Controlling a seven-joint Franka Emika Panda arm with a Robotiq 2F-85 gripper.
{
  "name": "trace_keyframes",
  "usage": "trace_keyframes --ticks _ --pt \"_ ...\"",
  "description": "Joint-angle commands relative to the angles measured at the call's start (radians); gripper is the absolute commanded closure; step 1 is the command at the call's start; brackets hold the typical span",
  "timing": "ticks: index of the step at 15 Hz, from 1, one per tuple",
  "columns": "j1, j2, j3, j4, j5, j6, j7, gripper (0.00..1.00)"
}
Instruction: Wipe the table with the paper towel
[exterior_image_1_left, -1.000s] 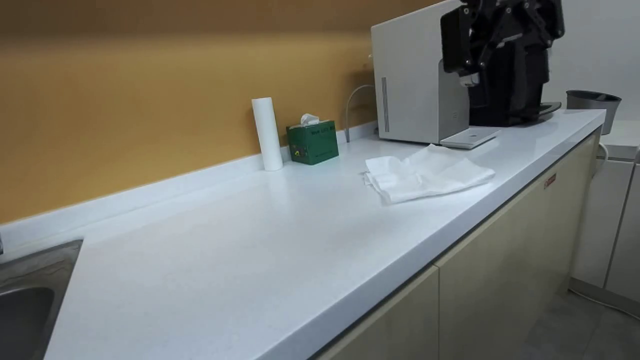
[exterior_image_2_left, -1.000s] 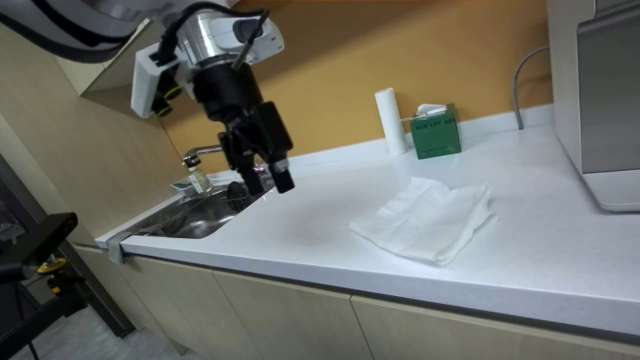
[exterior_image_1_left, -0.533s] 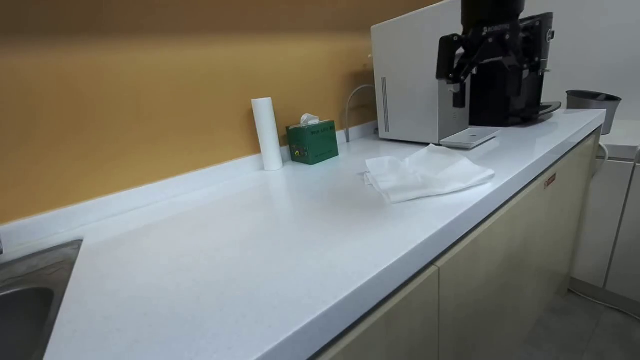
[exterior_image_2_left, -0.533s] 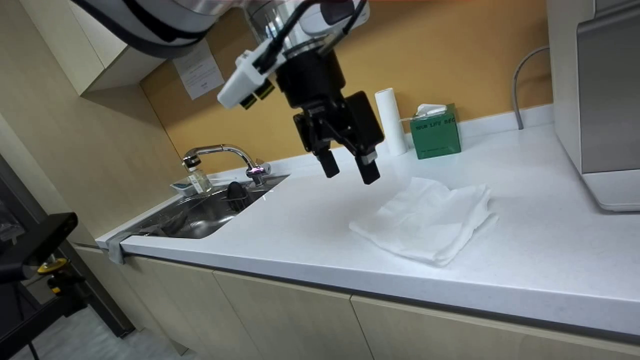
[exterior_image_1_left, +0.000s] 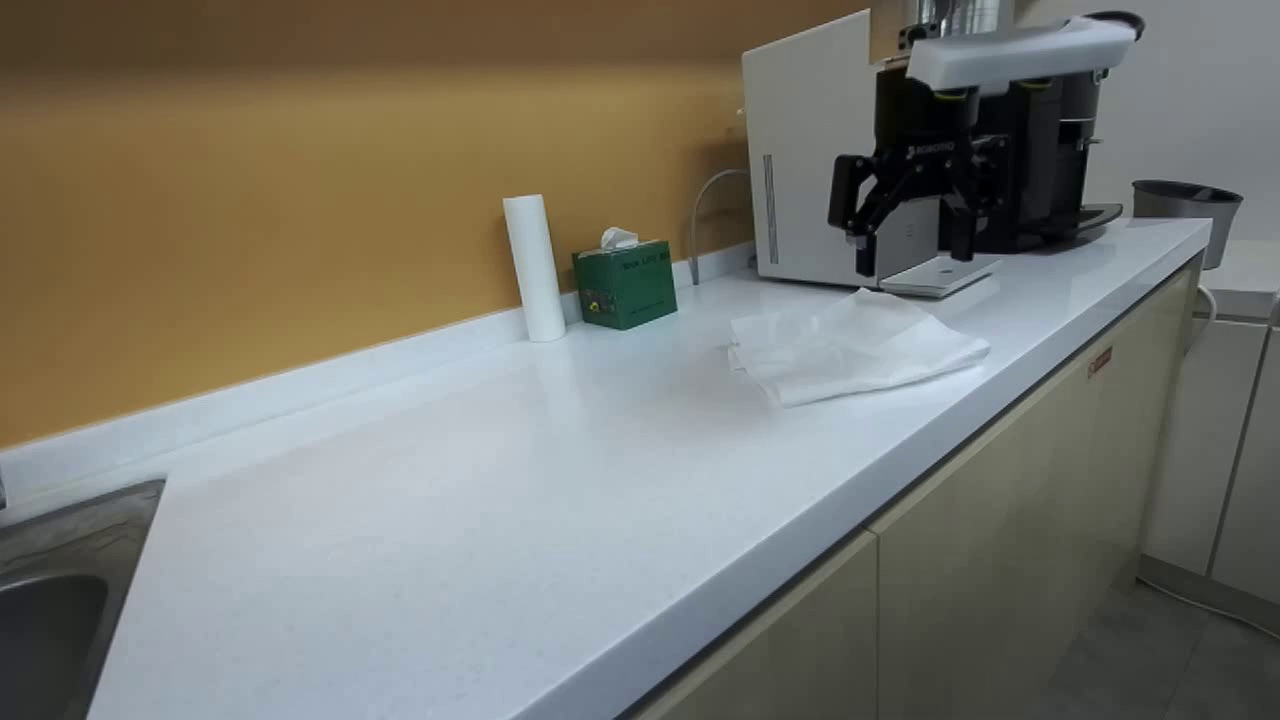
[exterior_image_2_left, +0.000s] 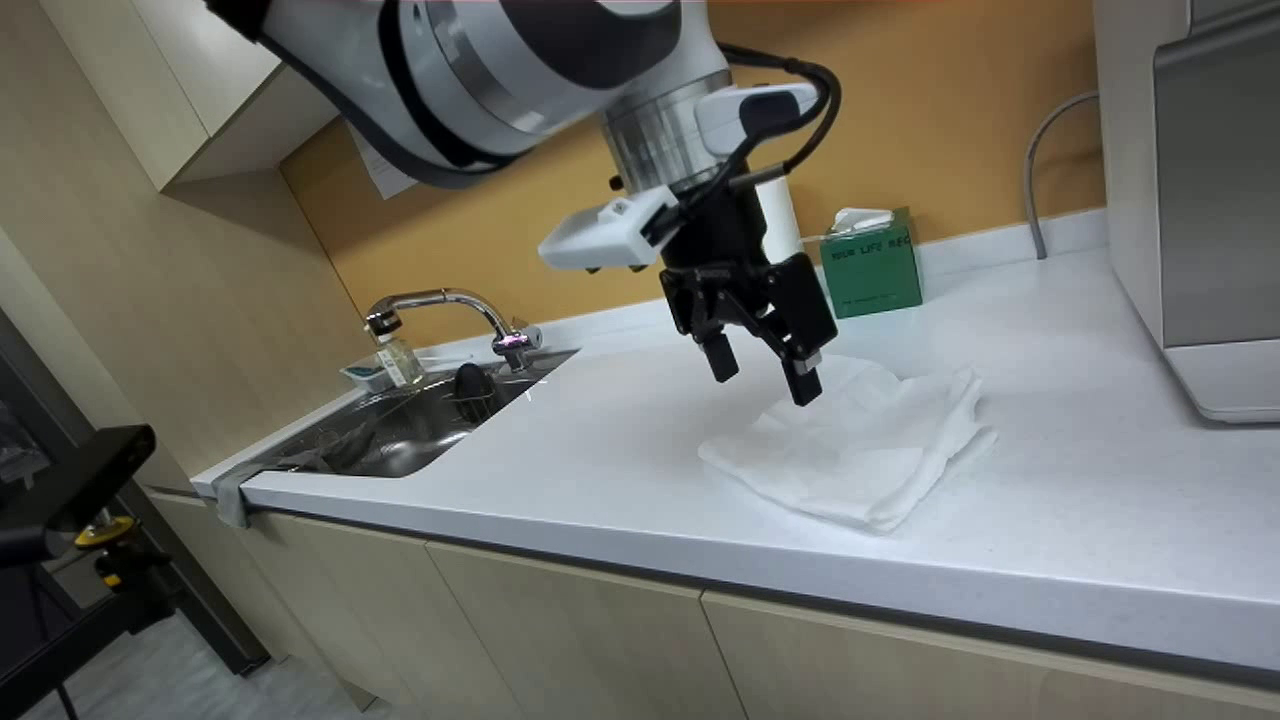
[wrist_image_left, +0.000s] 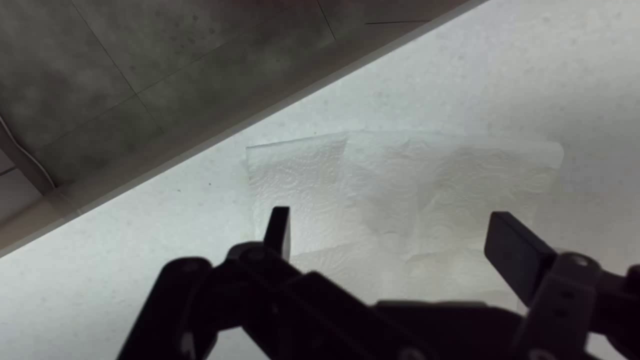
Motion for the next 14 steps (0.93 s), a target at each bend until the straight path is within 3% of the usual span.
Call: trace_keyframes --ticks 1,11,12,14 --pt "0.031 0.114 -0.018 0.084 -0.037 0.019 0.041 0.0" --pt "0.109 0.315 -0.088 0.216 -0.075 0.041 0.052 0.0" --pt "0.112 0.328 -0.094 0.224 -0.068 0.044 0.048 0.25" --pt "0.117 0.349 -0.103 0.237 -0.061 0.046 0.041 0.34"
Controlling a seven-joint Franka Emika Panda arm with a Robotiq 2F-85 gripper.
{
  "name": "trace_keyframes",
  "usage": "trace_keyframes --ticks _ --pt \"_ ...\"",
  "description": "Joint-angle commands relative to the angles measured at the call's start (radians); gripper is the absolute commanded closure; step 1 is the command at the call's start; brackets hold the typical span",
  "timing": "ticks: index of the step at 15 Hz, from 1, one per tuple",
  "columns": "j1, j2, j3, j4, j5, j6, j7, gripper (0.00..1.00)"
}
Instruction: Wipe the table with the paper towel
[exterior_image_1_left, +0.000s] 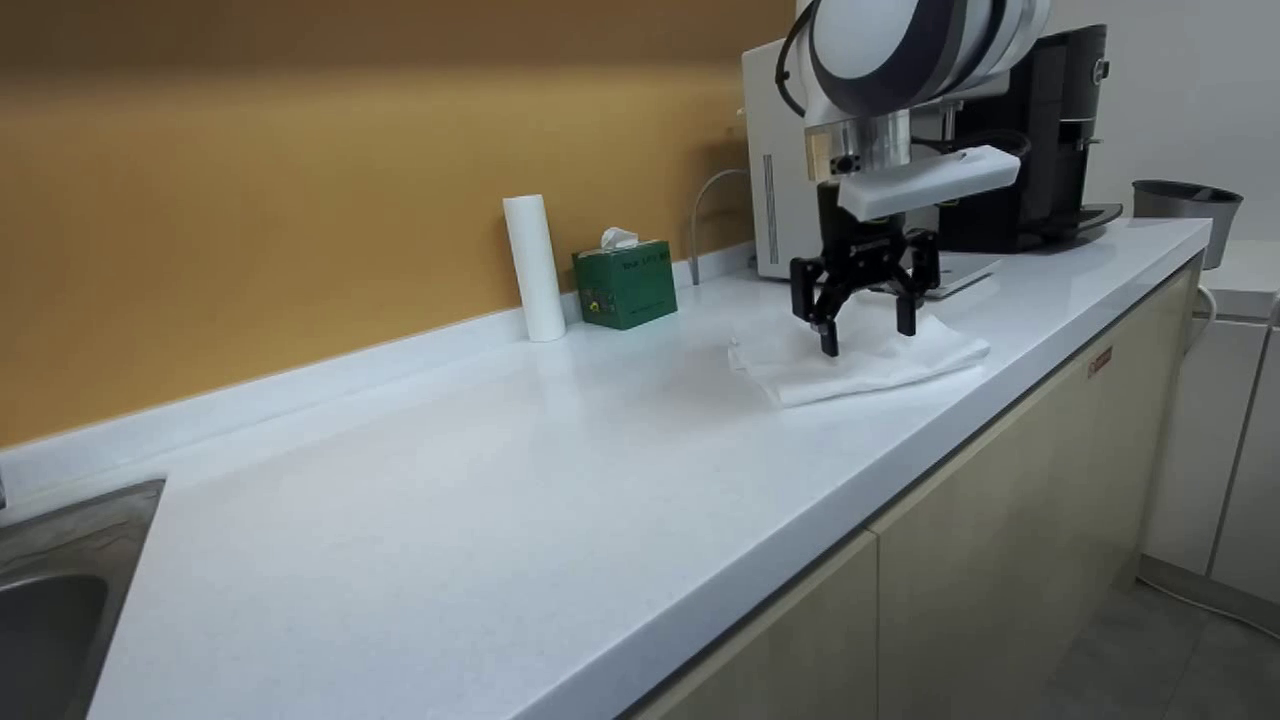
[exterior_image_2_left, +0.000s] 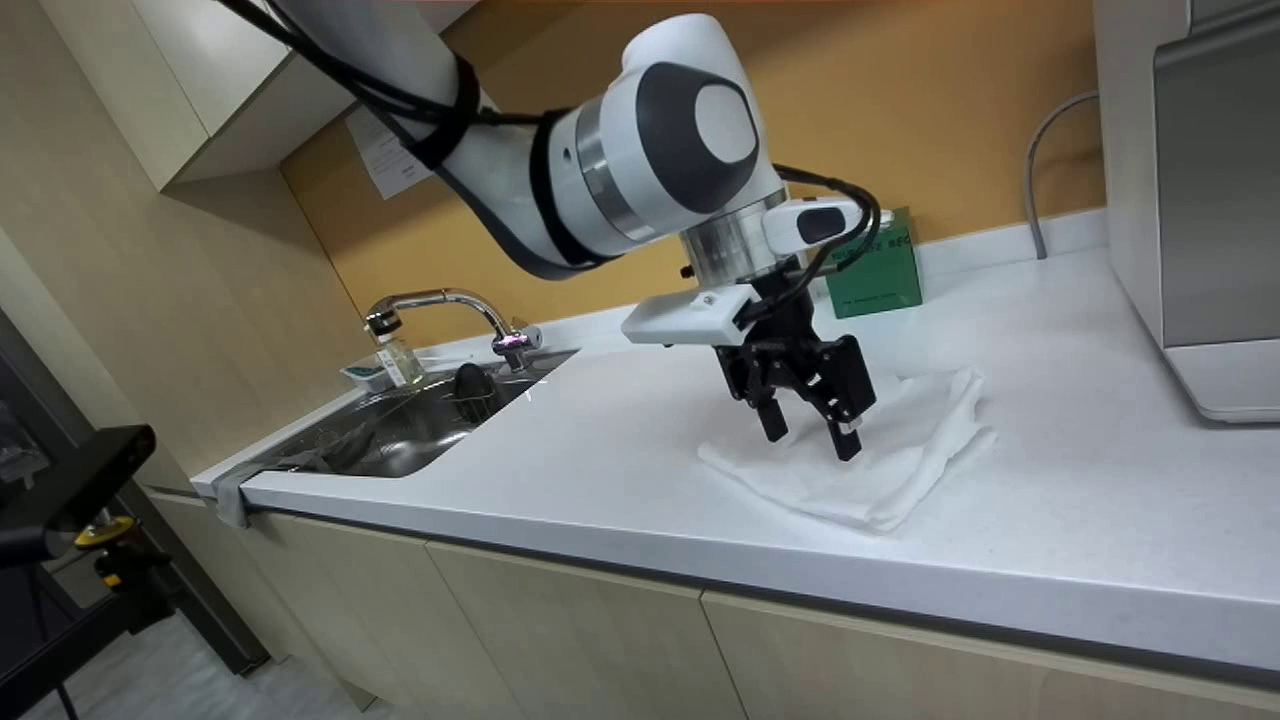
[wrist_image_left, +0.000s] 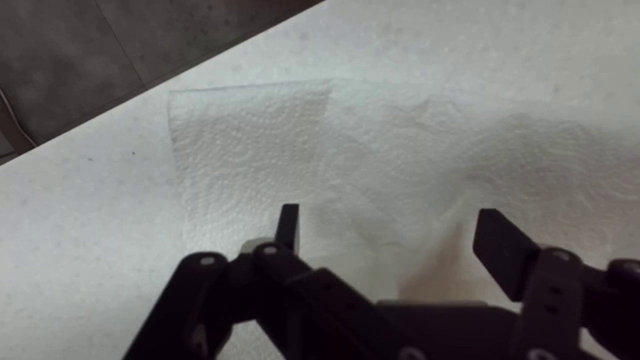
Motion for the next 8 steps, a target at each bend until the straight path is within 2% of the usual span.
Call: trace_keyframes --ticks 1,8 --pt "0.021 0.047 -0.026 0.05 0.006 -0.004 0.019 0.4" --pt "0.019 0.067 -0.037 0.061 0.032 0.005 0.011 0.89"
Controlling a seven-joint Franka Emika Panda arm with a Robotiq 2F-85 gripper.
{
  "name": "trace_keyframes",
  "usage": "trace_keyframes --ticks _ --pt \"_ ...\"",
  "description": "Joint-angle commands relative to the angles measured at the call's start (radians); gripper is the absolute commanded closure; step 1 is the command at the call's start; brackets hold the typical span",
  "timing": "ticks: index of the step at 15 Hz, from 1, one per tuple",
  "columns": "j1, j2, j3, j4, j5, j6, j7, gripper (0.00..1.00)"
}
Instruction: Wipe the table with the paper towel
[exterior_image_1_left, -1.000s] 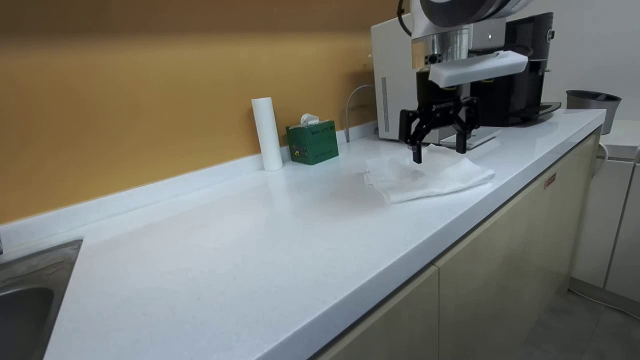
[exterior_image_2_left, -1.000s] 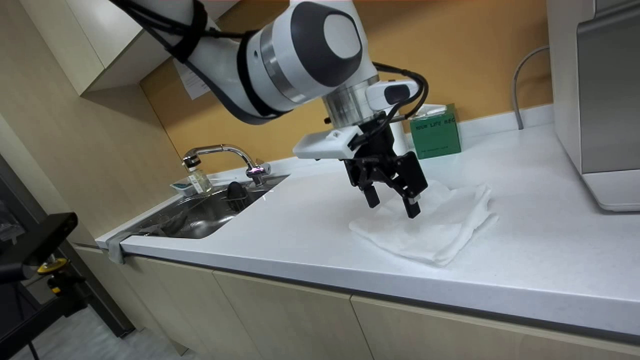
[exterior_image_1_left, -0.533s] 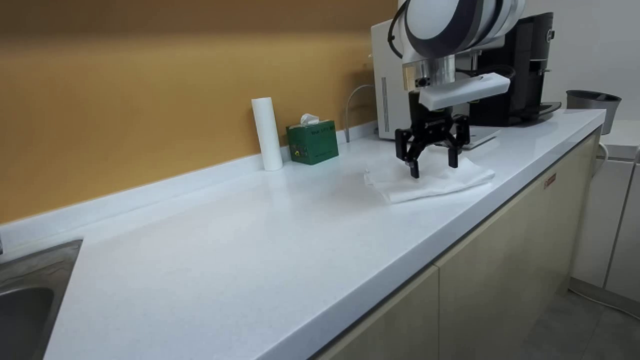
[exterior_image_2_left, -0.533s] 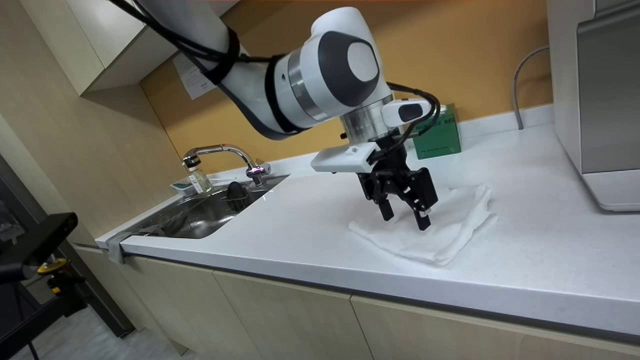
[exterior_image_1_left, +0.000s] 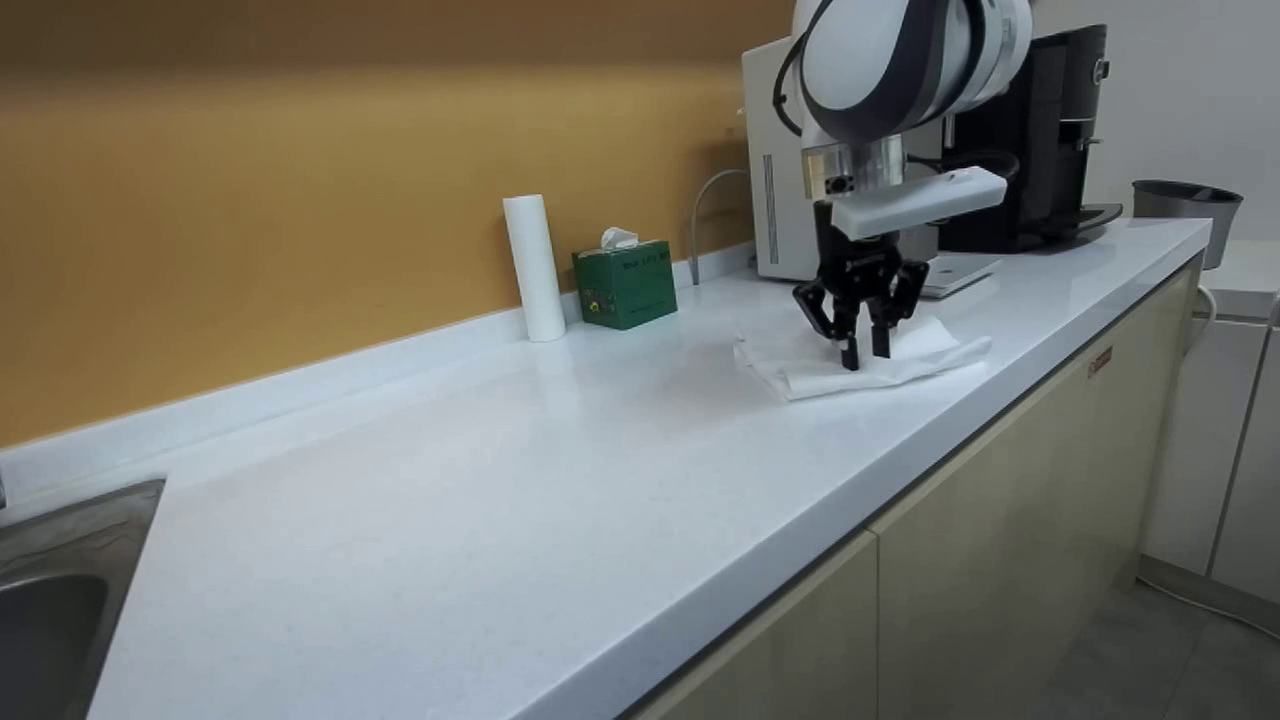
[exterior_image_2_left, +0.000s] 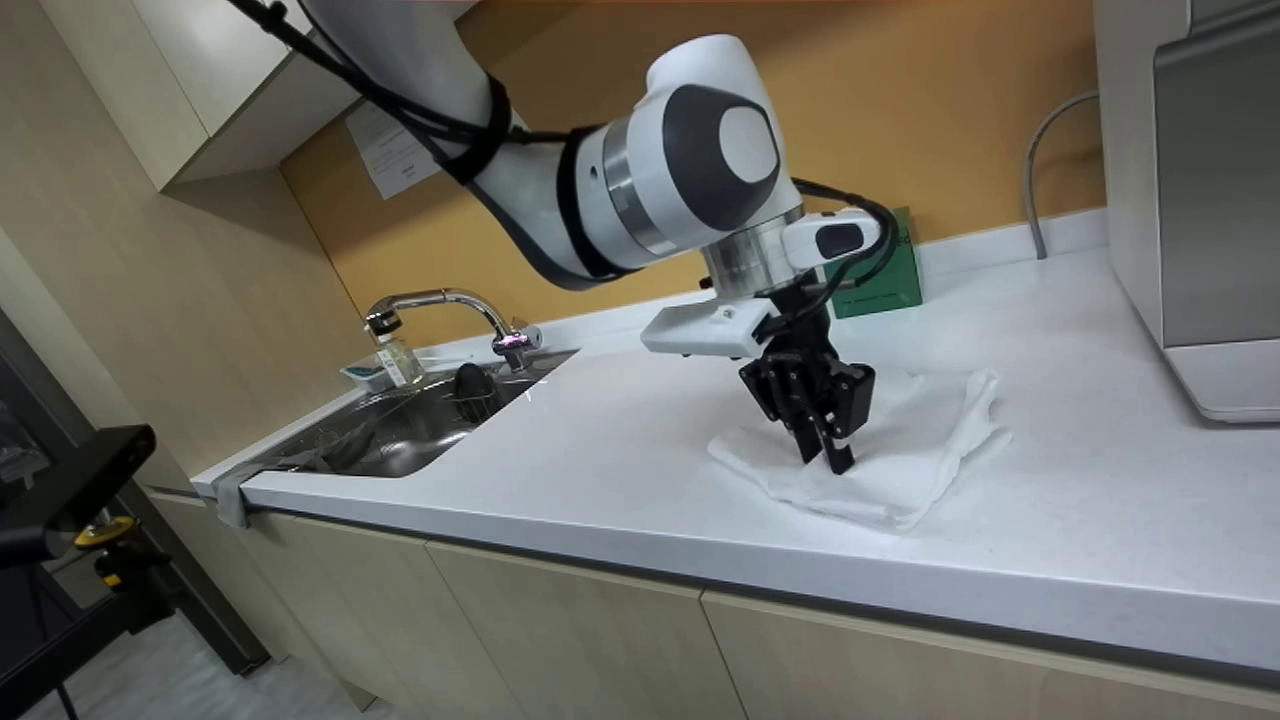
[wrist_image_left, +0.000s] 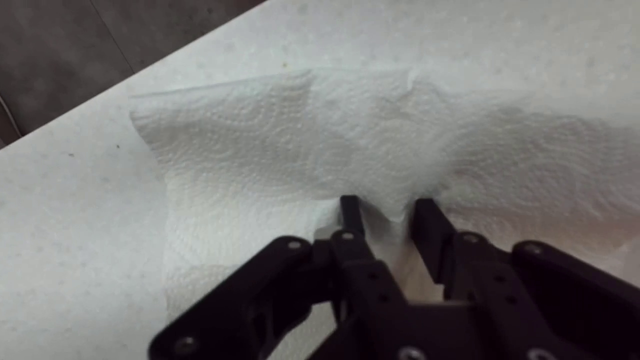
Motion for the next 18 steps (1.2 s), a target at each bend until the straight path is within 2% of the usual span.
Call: trace_keyframes --ticks 1,3,13,15,18 --pt "0.012 0.006 -0.024 0.013 0.016 0.003 0.015 0.97" --pt "0.007 -0.004 -0.037 -0.006 0.02 0.007 0.025 1.0" --pt "-0.011 -0.086 -0.153 -0.169 0.04 0.096 0.154 0.99" --pt "-0.007 -0.081 -0.148 -0.169 0.046 0.096 0.155 0.99" --pt "0.011 -0.052 -0.105 -0.135 0.066 0.083 0.13 0.99"
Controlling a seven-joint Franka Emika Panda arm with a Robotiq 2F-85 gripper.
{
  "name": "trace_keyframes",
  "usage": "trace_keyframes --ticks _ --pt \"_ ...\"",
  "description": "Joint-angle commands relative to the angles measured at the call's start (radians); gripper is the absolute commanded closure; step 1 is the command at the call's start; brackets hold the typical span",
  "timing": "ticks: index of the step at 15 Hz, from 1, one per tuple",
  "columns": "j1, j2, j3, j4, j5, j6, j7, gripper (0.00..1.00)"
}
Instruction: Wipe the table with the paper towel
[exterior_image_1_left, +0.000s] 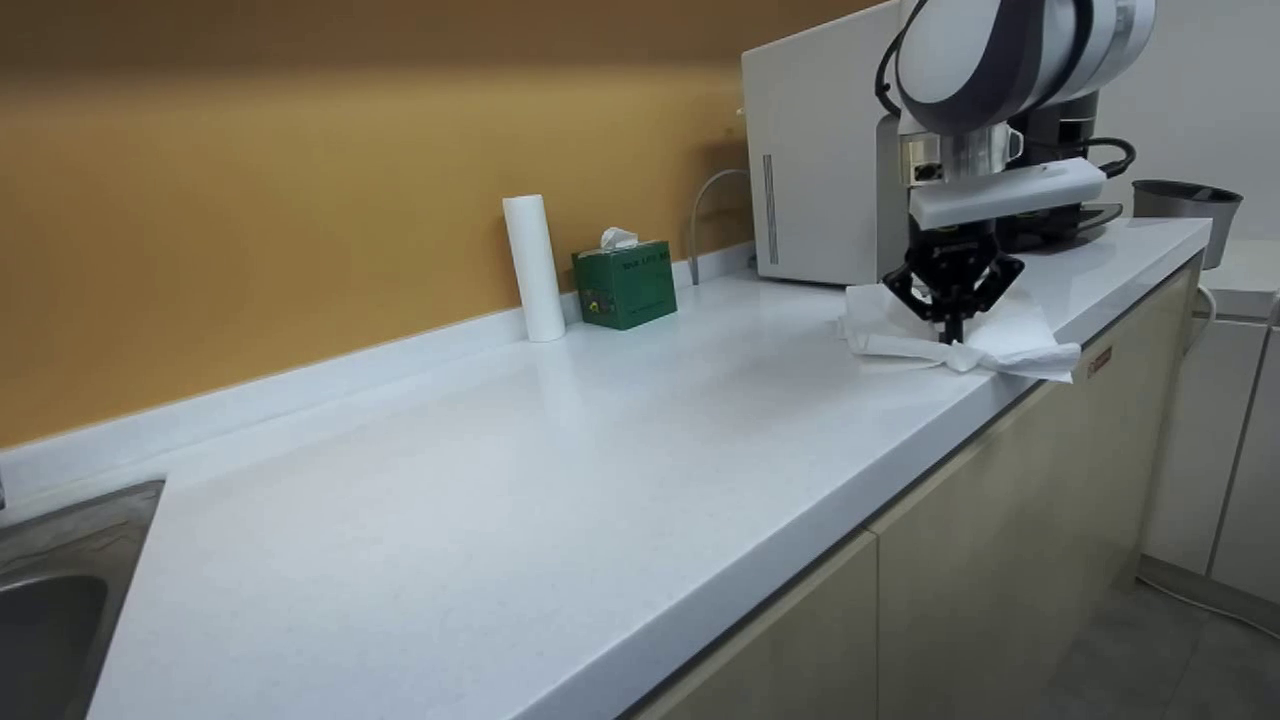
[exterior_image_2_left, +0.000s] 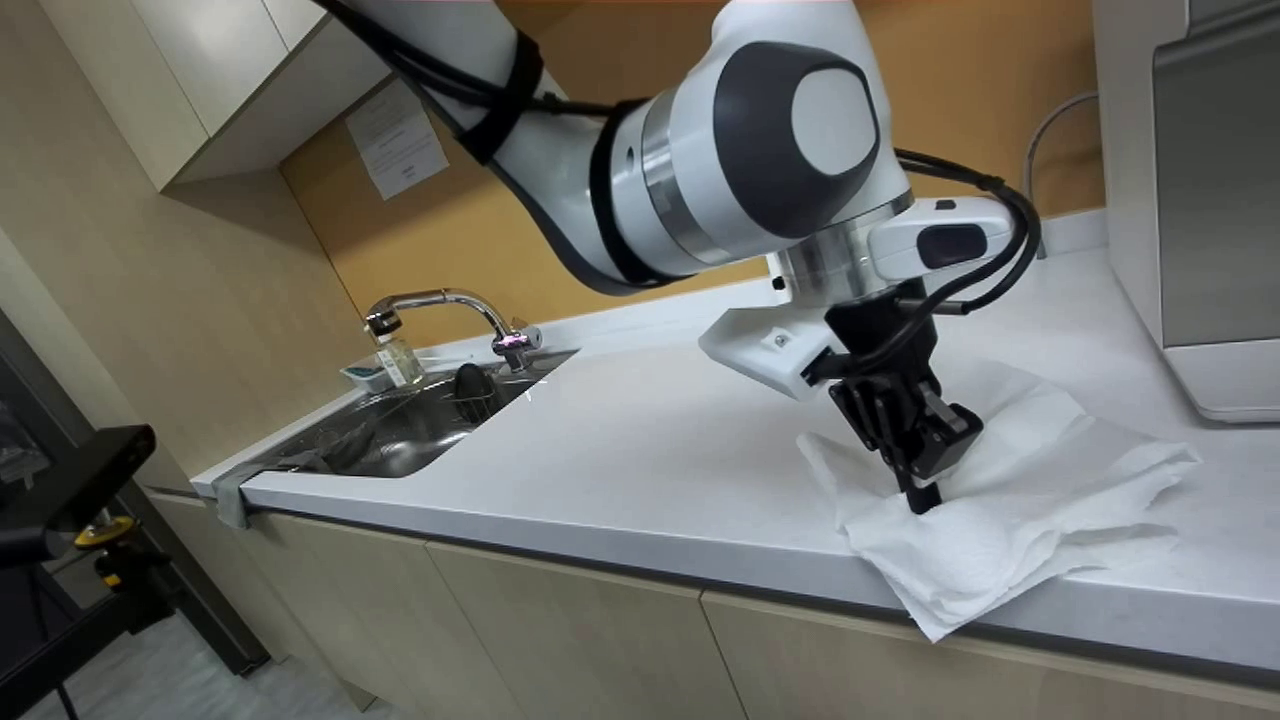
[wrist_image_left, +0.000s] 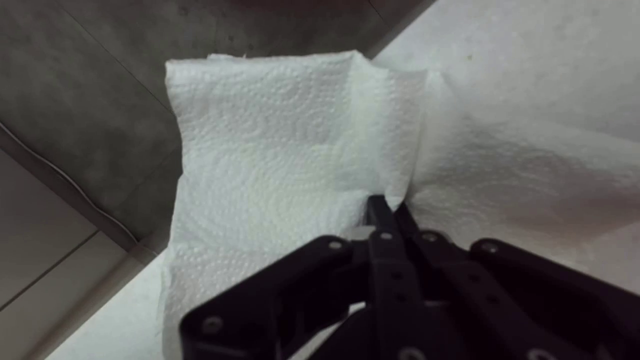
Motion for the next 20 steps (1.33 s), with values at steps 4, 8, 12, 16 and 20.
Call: trace_keyframes --ticks 4,8,12,16,20 --pt "0.054 0.046 0.159 0.03 0.118 0.001 -0.043 0.99" --pt "0.1 0.068 0.286 0.054 0.222 -0.016 -0.138 0.99" --pt "0.13 0.091 0.348 0.081 0.264 -0.062 -0.207 0.99" --pt "0.141 0.076 0.273 0.063 0.183 -0.088 -0.116 0.99" --pt "0.099 0.062 0.193 0.054 0.16 -0.086 -0.1 0.99"
